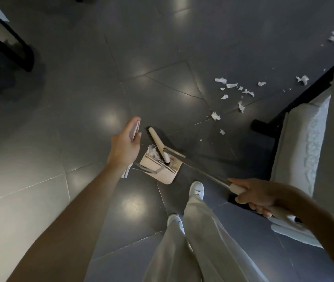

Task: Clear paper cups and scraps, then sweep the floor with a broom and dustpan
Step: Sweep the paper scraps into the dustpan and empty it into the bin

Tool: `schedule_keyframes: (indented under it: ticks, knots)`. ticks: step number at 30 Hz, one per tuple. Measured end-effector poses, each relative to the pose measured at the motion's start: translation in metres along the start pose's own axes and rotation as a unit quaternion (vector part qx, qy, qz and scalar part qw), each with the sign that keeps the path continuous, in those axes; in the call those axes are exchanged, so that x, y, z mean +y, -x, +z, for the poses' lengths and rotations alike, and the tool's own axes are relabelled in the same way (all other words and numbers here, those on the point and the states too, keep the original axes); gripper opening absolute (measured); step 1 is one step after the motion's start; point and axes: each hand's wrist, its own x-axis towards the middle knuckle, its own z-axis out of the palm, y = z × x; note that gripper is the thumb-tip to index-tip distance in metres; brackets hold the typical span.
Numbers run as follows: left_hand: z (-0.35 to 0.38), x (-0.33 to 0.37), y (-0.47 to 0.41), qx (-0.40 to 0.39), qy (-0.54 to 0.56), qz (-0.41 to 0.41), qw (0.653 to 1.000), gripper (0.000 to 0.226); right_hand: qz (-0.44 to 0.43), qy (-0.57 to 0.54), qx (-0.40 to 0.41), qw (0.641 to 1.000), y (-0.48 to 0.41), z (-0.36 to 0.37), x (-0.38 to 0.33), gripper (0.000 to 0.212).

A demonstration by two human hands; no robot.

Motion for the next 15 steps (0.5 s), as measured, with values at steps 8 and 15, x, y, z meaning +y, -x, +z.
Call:
schedule_keyframes:
  ticks: [8,15]
  knots:
    - [0.03,0.036,-0.016,-0.035,0.002,0.068,0.997,0.037,0.004,-0.063,0.077,0.995,0.023,-0.025,0.033,0.067]
    - [0.077,0.082,-0.052,-0.06,-0.046,0.086,0.993,0.038,0.007,-0.109,0.146,0.983,0.013,-0.091,0.059,0.068]
